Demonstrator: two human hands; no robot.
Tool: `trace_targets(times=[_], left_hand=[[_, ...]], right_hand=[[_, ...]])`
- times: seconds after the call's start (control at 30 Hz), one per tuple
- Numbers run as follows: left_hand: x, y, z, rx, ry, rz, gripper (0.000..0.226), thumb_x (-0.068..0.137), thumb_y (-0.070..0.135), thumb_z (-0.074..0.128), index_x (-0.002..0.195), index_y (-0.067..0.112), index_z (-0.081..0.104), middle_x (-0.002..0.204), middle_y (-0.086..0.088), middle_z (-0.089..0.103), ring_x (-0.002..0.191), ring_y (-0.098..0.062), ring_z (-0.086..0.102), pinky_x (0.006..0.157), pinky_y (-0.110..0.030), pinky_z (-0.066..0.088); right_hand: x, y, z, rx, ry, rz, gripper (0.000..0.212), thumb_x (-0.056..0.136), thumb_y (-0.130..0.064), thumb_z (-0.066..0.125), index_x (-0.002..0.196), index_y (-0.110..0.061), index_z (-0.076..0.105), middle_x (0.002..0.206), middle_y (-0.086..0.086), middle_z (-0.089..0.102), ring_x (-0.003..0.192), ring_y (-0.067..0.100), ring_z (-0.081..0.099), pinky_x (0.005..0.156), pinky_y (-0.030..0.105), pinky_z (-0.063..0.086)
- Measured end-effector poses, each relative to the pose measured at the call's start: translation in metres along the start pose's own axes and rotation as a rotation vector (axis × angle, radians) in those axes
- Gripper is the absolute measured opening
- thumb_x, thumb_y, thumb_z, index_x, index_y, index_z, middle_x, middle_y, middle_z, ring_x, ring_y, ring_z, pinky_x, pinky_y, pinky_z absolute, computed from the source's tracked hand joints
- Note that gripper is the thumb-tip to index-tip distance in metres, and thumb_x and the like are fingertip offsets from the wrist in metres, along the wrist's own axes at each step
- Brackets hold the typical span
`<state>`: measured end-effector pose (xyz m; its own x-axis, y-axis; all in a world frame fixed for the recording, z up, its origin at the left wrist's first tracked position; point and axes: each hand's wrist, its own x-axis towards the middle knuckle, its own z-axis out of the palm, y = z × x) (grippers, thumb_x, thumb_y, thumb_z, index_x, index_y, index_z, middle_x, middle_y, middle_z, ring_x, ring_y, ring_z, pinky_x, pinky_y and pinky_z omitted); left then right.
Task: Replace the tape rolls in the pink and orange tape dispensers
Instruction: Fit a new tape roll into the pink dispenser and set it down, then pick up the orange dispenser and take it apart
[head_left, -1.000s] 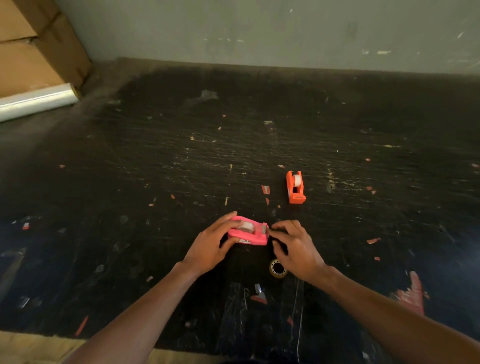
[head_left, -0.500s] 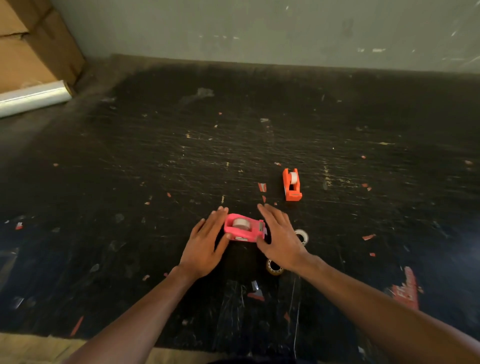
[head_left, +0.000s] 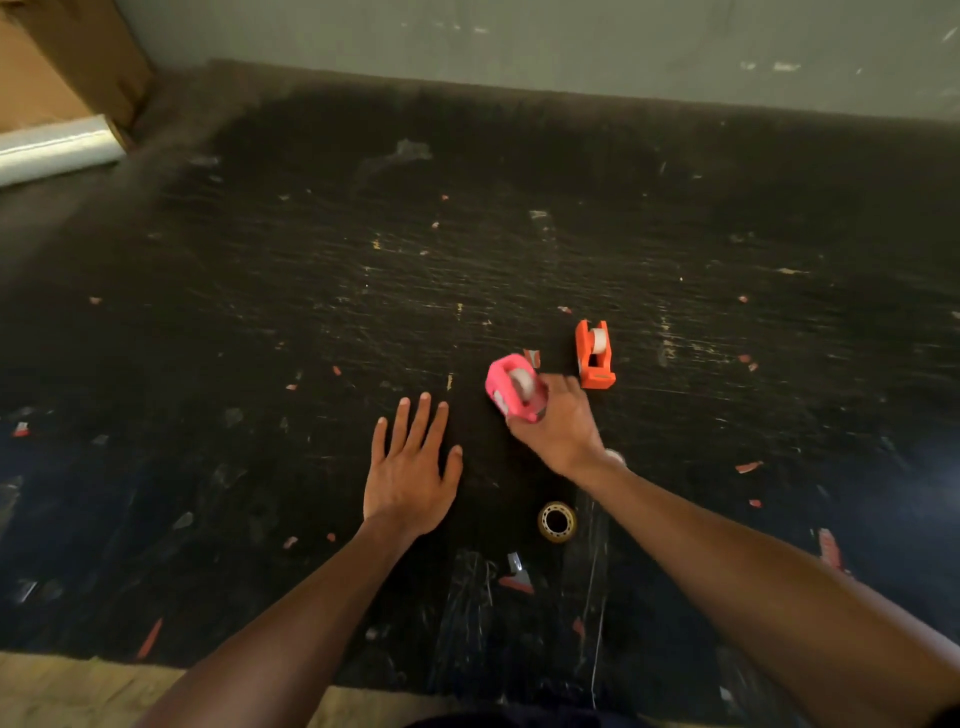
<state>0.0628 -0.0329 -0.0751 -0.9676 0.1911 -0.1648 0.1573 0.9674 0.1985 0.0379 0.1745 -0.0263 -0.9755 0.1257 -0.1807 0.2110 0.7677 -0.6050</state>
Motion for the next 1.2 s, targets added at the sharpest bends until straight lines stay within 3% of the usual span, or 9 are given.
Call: trace_targets(times=[0.17, 0.37, 0.6, 0.7, 0.83, 0.93, 1.0, 1.1, 1.2], left_hand=[[0.003, 0.001, -0.003, 0.006, -0.038, -0.007, 0.064, 0.102, 0.052, 0.018, 0.158, 0.029, -0.003, 0.168, 0.002, -0.010, 0.154, -0.021, -0.014, 0.126, -0.049, -0.002], [0.002, 0.002, -0.002, 0.015, -0.032, -0.013, 0.064, 0.101, 0.053, 0.018, 0.158, 0.029, -0.001, 0.169, 0.001, -0.009, 0.154, -0.021, -0.014, 0.126, -0.050, -0.001], [0.002, 0.001, -0.001, 0.006, -0.015, -0.004, 0.064, 0.101, 0.053, 0.018, 0.157, 0.029, 0.000, 0.169, 0.001, -0.008, 0.155, -0.021, -0.012, 0.126, -0.050, 0.000], [0.002, 0.001, -0.001, -0.007, -0.012, 0.001, 0.064, 0.101, 0.053, 0.019, 0.158, 0.029, 0.001, 0.169, 0.001, -0.007, 0.155, -0.021, -0.012, 0.126, -0.050, -0.001], [0.001, 0.000, 0.000, -0.018, 0.002, 0.003, 0.064, 0.101, 0.051, 0.020, 0.159, 0.029, 0.003, 0.169, 0.001, -0.005, 0.155, -0.021, -0.010, 0.126, -0.049, -0.001], [0.001, 0.000, 0.001, -0.027, 0.022, 0.007, 0.064, 0.101, 0.051, 0.022, 0.159, 0.028, 0.006, 0.169, 0.001, -0.002, 0.156, -0.021, -0.008, 0.126, -0.050, 0.000], [0.002, 0.001, 0.000, -0.024, 0.010, -0.002, 0.064, 0.101, 0.051, 0.021, 0.159, 0.028, 0.006, 0.169, 0.001, -0.003, 0.155, -0.021, -0.009, 0.126, -0.049, 0.000], [0.001, 0.001, -0.001, -0.014, 0.004, -0.008, 0.064, 0.101, 0.051, 0.021, 0.158, 0.029, 0.004, 0.169, 0.002, -0.005, 0.155, -0.020, -0.010, 0.126, -0.050, 0.001], [0.000, 0.001, -0.001, -0.013, 0.003, -0.001, 0.064, 0.101, 0.051, 0.021, 0.158, 0.029, 0.002, 0.169, 0.001, -0.006, 0.155, -0.020, -0.011, 0.126, -0.049, 0.000]], right_hand=[[0.037, -0.018, 0.005, 0.124, 0.117, 0.248, 0.069, 0.073, -0.028, 0.083, 0.128, -0.008, 0.047, 0.130, 0.012, 0.049, 0.120, 0.030, 0.051, 0.103, 0.041, 0.046], [0.067, -0.036, 0.013, 0.106, 0.264, 0.354, 0.069, 0.075, -0.028, 0.083, 0.128, -0.009, 0.043, 0.135, 0.014, 0.048, 0.126, 0.033, 0.048, 0.103, 0.040, 0.043], [0.075, -0.039, 0.015, 0.071, 0.263, 0.435, 0.077, 0.076, -0.039, 0.080, 0.134, -0.008, 0.039, 0.138, 0.017, 0.047, 0.127, 0.033, 0.047, 0.104, 0.039, 0.042], [0.058, -0.038, 0.018, 0.156, 0.306, 0.367, 0.082, 0.081, -0.046, 0.074, 0.142, -0.009, 0.035, 0.144, 0.016, 0.043, 0.132, 0.033, 0.042, 0.107, 0.042, 0.038], [0.020, -0.021, 0.014, 0.174, 0.553, -0.047, 0.043, 0.092, -0.031, 0.060, 0.130, -0.013, 0.048, 0.130, 0.011, 0.053, 0.120, 0.026, 0.048, 0.100, 0.037, 0.038], [0.021, 0.000, -0.003, 0.085, 0.625, -0.074, 0.041, 0.091, -0.028, 0.060, 0.128, -0.014, 0.050, 0.124, 0.011, 0.053, 0.115, 0.026, 0.048, 0.095, 0.039, 0.040], [0.033, 0.011, -0.014, 0.025, 0.589, 0.102, 0.057, 0.087, -0.031, 0.066, 0.137, -0.013, 0.044, 0.131, 0.014, 0.048, 0.120, 0.031, 0.045, 0.097, 0.044, 0.041], [0.046, 0.020, -0.025, 0.041, 0.383, 0.340, 0.080, 0.085, -0.035, 0.071, 0.150, -0.016, 0.028, 0.145, 0.017, 0.039, 0.132, 0.036, 0.037, 0.105, 0.048, 0.038], [0.046, 0.028, -0.028, 0.070, 0.300, 0.309, 0.074, 0.092, -0.024, 0.065, 0.154, -0.021, 0.024, 0.143, 0.020, 0.043, 0.133, 0.037, 0.039, 0.107, 0.046, 0.038]])
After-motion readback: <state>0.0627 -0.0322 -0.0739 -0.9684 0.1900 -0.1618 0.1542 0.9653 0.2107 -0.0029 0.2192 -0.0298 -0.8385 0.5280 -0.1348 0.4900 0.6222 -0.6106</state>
